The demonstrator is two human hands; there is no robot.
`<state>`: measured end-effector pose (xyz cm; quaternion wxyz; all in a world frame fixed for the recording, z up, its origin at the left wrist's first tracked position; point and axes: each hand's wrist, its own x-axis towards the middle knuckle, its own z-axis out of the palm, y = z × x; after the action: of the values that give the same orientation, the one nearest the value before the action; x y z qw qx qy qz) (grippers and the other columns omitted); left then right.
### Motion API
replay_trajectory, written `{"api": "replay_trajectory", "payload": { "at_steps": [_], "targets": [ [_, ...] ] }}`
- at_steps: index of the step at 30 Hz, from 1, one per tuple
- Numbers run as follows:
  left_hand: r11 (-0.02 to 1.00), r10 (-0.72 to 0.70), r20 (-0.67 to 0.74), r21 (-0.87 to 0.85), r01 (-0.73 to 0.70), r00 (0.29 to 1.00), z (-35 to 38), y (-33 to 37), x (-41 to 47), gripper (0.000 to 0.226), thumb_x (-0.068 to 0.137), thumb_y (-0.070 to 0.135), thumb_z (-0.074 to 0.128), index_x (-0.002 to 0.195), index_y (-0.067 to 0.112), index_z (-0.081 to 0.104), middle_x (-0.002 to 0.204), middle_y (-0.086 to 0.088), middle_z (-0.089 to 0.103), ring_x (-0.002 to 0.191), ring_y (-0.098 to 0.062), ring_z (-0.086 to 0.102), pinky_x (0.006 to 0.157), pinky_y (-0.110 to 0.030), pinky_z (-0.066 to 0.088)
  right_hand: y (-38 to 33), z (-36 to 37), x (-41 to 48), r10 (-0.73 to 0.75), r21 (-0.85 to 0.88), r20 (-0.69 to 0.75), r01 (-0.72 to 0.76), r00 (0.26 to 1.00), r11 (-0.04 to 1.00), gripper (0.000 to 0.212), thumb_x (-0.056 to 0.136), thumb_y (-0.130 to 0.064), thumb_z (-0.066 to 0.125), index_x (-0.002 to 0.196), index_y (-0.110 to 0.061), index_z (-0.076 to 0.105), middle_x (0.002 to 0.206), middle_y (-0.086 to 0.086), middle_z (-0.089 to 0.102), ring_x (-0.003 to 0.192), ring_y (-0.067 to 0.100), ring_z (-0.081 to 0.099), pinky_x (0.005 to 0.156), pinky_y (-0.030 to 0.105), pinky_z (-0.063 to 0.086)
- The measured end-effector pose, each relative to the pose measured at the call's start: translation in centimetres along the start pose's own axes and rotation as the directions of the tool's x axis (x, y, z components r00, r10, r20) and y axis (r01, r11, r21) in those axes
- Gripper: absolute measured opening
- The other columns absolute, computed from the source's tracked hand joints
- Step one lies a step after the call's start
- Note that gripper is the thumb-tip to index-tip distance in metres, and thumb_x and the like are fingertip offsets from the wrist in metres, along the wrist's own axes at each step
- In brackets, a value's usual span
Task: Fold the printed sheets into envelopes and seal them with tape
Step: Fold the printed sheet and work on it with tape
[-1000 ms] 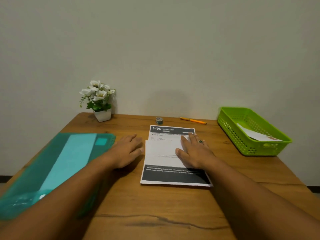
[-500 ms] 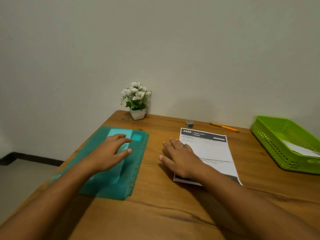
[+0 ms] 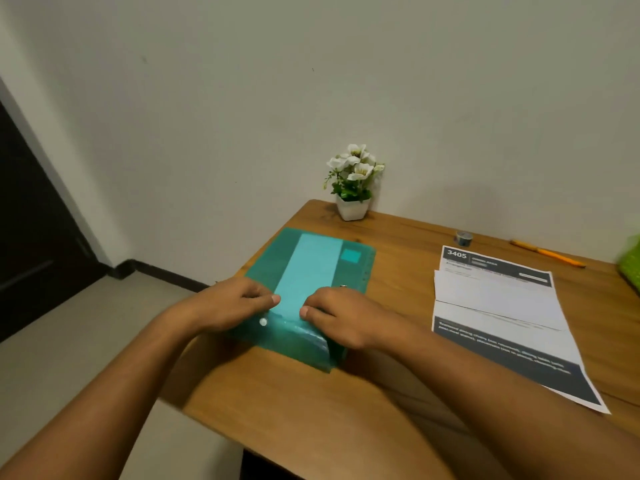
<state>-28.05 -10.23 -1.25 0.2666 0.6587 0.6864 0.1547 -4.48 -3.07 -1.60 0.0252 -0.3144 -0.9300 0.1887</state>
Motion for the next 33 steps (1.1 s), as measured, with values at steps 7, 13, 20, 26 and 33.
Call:
{"api": "replay_trajectory", "payload": {
  "at_steps": [7, 13, 20, 26, 33],
  "targets": [
    [0.985, 0.096, 0.041, 0.136, -0.101, 0.995, 1.5, -1.6, -1.4, 0.050, 0.088, 0.039, 0.076, 0.134, 0.046, 0.057, 0.139, 0.024, 0.053, 0.125, 0.003, 0.050, 0.108, -0.030, 0.047, -0.1, 0.4, -0.6, -0.007, -0.097, 0.043, 0.011, 0.999, 0.995, 0.060, 0.088, -0.066, 0.067, 0.134, -0.029, 0.059, 0.126, -0.008, 0.055, 0.113, 0.013, 0.050, 0.091, 0.036, 0.050],
    [0.893, 0.306, -0.178, 0.394, -0.217, 0.935, 2.8, -1.8, -1.6, 0.029, 0.098, 0.048, 0.059, 0.125, 0.041, 0.069, 0.137, 0.024, 0.060, 0.123, 0.002, 0.055, 0.097, -0.030, 0.050, -1.0, 1.1, -0.3, -0.100, -0.288, -0.062, 0.078, 0.993, 0.954, 0.045, 0.098, -0.055, 0.058, 0.134, -0.028, 0.053, 0.124, 0.000, 0.061, 0.112, 0.022, 0.058, 0.086, 0.039, 0.052],
    [0.889, 0.252, -0.341, 0.452, -0.077, 0.906, 3.4, -0.7, -1.1, 0.021, 0.104, 0.046, 0.044, 0.100, 0.035, 0.062, 0.085, 0.013, 0.065, 0.073, -0.010, 0.055, 0.059, -0.029, 0.039, -1.9, 1.6, -0.7, -0.222, -0.366, -0.082, 0.178, 0.972, 0.913, 0.031, 0.104, -0.027, 0.048, 0.132, -0.033, 0.037, 0.141, 0.003, 0.051, 0.101, 0.032, 0.064, 0.066, 0.039, 0.042],
    [0.913, 0.195, -0.376, 0.406, -0.028, 0.906, 3.6, 0.0, -1.1, 0.015, 0.105, 0.044, 0.045, 0.099, 0.037, 0.057, 0.082, 0.016, 0.056, 0.066, -0.001, 0.046, 0.057, -0.020, 0.029, -3.1, 1.6, -0.2, -0.124, -0.470, -0.086, 0.069, 0.989, 0.880, 0.029, 0.108, -0.032, 0.044, 0.119, -0.014, 0.064, 0.147, 0.014, 0.047, 0.098, 0.038, 0.066, 0.075, 0.046, 0.055],
    [0.925, 0.207, -0.385, 0.378, -0.051, 0.899, 3.5, -0.1, -1.5, 0.014, 0.104, 0.043, 0.047, 0.101, 0.036, 0.058, 0.082, 0.017, 0.056, 0.067, 0.002, 0.046, 0.058, -0.019, 0.030, -5.0, 1.7, 0.2, -0.084, -0.621, 0.058, 0.102, 0.995, 0.777, 0.031, 0.107, -0.015, 0.049, 0.135, -0.003, 0.058, 0.146, 0.023, 0.043, 0.102, 0.039, 0.065, 0.075, 0.051, 0.058]
  ]
}}
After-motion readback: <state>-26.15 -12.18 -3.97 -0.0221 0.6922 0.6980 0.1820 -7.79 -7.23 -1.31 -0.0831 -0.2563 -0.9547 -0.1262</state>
